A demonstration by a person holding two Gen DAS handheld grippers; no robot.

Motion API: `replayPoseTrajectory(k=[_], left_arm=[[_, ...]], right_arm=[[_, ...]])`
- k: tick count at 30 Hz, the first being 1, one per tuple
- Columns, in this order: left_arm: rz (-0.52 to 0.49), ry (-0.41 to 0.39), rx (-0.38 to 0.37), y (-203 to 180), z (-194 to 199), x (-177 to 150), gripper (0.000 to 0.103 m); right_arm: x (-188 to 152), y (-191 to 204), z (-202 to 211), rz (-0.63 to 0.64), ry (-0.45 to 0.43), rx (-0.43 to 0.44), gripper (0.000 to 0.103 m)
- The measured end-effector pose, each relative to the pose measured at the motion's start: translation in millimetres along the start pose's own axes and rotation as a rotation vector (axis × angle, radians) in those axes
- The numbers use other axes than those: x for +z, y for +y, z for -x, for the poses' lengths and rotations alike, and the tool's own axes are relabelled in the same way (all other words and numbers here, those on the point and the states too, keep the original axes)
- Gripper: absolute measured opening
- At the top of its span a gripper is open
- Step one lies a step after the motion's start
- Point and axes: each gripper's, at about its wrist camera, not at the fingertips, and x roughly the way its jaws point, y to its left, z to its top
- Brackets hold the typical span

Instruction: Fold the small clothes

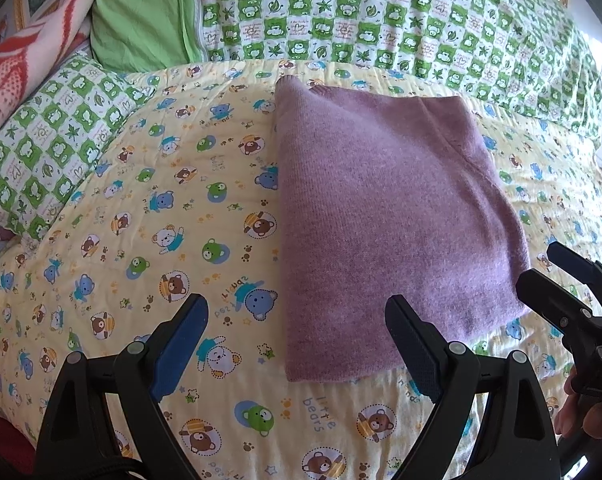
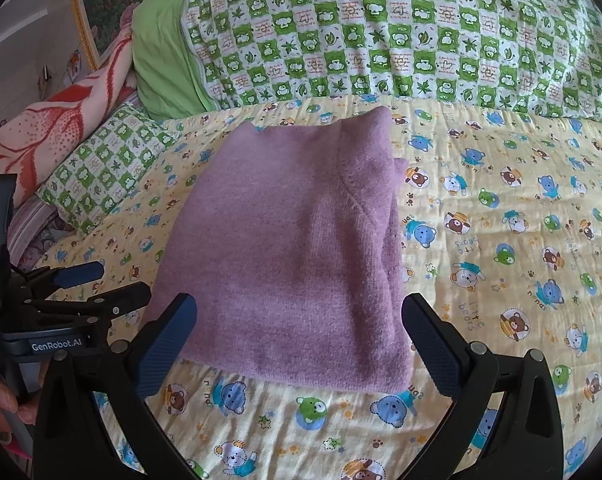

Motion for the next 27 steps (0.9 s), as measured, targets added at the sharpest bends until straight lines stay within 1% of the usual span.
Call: replayPoseTrajectory(k=[19, 27], left_arm=[[-0.008, 0.003, -0.013, -0.4, -6.3, 7.6, 0.091], [0.015, 0.013, -0.008, 3.0, -11.4, 10.4, 0.091]], right_arm=[[3.6, -7.7, -5.1, -0.012, 0.006, -0.002, 0.102], [5.4, -9.5, -8.5, -0.017, 0.012, -0.006, 0.102]])
